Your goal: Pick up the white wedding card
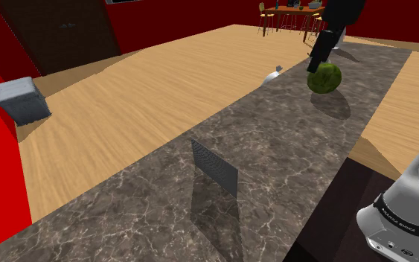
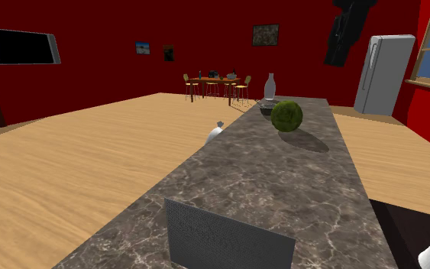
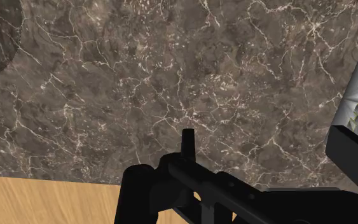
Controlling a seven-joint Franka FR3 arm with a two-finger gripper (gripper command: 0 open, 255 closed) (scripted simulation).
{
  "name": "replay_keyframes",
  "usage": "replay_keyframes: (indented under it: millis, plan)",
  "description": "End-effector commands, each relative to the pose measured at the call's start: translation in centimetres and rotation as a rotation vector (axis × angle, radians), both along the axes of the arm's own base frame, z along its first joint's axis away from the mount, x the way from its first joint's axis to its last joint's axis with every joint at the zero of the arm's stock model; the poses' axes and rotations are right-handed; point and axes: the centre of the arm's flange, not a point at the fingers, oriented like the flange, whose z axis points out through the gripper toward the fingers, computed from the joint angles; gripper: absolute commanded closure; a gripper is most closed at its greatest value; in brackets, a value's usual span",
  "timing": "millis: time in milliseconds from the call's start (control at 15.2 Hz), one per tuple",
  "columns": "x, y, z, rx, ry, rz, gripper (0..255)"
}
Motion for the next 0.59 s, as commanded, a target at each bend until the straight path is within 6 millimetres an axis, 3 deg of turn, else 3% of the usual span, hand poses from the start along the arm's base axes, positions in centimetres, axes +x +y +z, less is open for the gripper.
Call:
replay_keyframes:
  millis: [0,528]
  plan:
    - [0.0,0.0,0.0,0.0,0.0,0.0,0]
    - [2.7,9.8,-4.7,-0.03,0.111,0.029,0]
